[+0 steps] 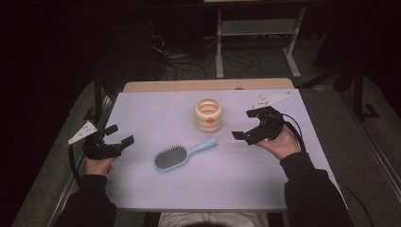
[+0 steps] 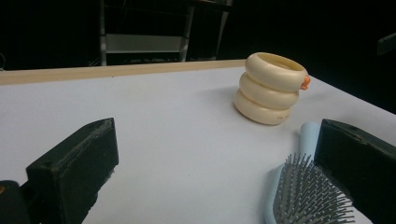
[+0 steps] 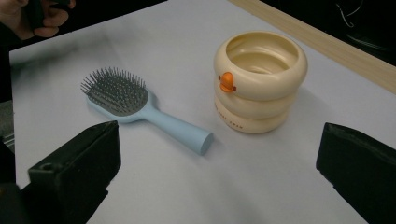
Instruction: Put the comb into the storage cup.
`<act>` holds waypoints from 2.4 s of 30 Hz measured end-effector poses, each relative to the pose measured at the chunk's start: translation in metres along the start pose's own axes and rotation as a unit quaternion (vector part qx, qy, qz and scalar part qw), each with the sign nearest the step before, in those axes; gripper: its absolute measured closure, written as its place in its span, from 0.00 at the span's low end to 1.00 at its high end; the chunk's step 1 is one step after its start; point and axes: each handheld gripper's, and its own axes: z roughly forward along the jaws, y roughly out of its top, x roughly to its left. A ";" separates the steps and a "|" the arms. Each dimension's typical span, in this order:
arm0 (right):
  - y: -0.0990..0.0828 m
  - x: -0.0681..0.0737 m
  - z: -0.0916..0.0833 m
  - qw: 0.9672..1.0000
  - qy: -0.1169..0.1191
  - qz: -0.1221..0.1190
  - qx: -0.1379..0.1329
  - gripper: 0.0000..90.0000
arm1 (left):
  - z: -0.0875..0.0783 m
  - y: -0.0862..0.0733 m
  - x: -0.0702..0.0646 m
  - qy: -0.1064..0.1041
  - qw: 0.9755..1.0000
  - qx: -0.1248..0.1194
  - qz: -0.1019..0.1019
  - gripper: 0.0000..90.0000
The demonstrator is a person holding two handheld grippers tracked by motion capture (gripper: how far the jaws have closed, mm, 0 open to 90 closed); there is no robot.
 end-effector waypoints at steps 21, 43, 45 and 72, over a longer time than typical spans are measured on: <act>0.024 0.012 0.030 0.999 0.033 -0.028 0.019 0.08 | -0.001 0.000 0.001 -0.001 1.000 -0.003 0.000 0.00; 0.035 0.018 0.062 0.995 0.057 -0.066 0.046 0.57 | 0.000 0.001 0.001 -0.003 1.000 -0.003 0.001 0.00; 0.035 0.019 0.064 0.995 0.059 -0.069 0.047 0.65 | 0.000 0.000 0.001 -0.003 1.000 -0.003 0.000 0.00; 0.033 0.026 0.110 0.993 0.042 -0.077 0.076 0.98 | 0.000 0.001 0.001 -0.005 1.000 -0.003 0.001 0.00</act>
